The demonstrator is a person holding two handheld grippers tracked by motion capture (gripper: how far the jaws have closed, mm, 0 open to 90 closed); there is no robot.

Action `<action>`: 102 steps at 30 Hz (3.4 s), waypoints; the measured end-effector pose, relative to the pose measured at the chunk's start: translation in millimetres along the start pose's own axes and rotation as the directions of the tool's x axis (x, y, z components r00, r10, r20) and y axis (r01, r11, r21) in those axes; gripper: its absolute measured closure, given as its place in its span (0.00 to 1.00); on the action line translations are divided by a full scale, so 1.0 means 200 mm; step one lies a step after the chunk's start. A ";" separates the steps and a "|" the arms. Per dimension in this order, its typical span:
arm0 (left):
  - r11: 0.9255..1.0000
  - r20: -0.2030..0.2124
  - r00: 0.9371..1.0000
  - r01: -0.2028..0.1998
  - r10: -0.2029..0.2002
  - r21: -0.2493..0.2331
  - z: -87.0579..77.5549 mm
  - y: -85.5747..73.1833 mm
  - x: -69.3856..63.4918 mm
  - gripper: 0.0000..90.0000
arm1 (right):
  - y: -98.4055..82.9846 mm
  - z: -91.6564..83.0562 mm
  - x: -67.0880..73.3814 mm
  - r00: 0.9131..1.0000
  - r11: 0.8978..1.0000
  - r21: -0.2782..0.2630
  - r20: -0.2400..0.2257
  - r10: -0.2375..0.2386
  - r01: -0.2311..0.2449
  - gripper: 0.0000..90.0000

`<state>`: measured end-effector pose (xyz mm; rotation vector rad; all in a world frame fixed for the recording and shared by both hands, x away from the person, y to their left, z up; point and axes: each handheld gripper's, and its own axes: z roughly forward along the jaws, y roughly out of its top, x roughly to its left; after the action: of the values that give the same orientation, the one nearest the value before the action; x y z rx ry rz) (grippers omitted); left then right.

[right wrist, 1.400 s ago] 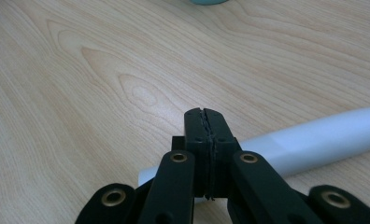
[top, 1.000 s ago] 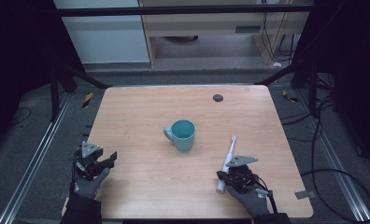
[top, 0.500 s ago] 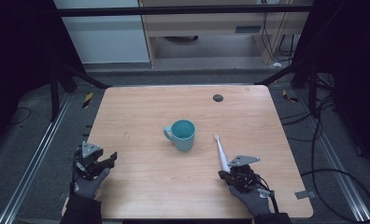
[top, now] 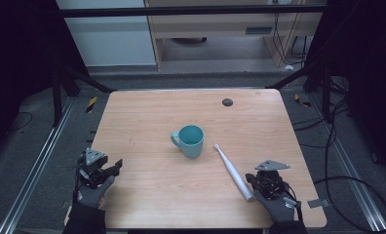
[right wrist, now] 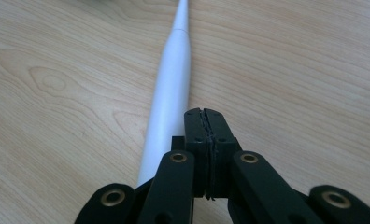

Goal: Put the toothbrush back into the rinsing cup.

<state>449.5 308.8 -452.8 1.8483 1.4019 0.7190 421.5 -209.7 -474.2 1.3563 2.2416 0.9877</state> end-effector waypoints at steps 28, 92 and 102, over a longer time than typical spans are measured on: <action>1.000 0.002 1.000 -0.009 0.009 0.029 0.04 0.00 0.00 0.41 | 0.32 -0.11 -0.05 0.998 0.999 0.044 0.061 0.008 -0.011 0.53; 0.999 0.015 1.000 -0.023 0.023 0.044 0.05 0.00 0.00 0.40 | 0.34 0.29 0.09 0.998 0.877 0.475 -0.043 -0.055 0.069 0.71; 0.999 0.017 0.999 -0.028 0.027 0.046 0.05 0.00 -0.01 0.40 | 0.34 0.30 0.10 0.999 0.870 0.491 -0.024 -0.039 0.046 0.73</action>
<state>457.6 305.5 -458.7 1.9088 1.3957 0.6888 490.7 -149.3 -467.1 1.4815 2.6342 0.4129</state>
